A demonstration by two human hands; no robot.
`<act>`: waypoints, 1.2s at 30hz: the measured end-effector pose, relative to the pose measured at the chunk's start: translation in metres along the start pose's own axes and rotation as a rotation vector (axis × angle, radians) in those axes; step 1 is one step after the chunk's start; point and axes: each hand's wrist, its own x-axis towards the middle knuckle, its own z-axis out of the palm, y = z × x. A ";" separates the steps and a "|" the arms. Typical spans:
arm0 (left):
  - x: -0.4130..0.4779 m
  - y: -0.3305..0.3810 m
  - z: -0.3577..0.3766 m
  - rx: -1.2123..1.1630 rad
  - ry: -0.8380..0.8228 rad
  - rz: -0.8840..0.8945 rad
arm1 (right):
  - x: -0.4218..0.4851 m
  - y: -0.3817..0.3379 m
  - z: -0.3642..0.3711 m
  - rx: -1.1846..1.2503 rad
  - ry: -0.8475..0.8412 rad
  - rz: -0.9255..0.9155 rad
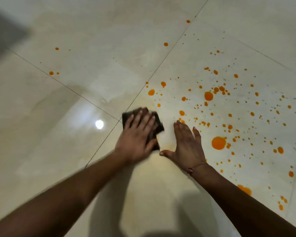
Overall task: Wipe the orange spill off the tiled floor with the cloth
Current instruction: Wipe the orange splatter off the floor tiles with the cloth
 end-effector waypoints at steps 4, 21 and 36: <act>-0.031 -0.009 0.003 0.021 -0.083 0.243 | 0.002 -0.001 -0.014 -0.100 -0.122 0.025; 0.056 -0.017 -0.010 0.027 0.060 -0.143 | 0.023 -0.026 -0.032 -0.290 -0.225 -0.051; -0.040 -0.077 -0.012 -0.025 0.027 -0.300 | 0.069 -0.097 -0.030 -0.194 -0.365 -0.256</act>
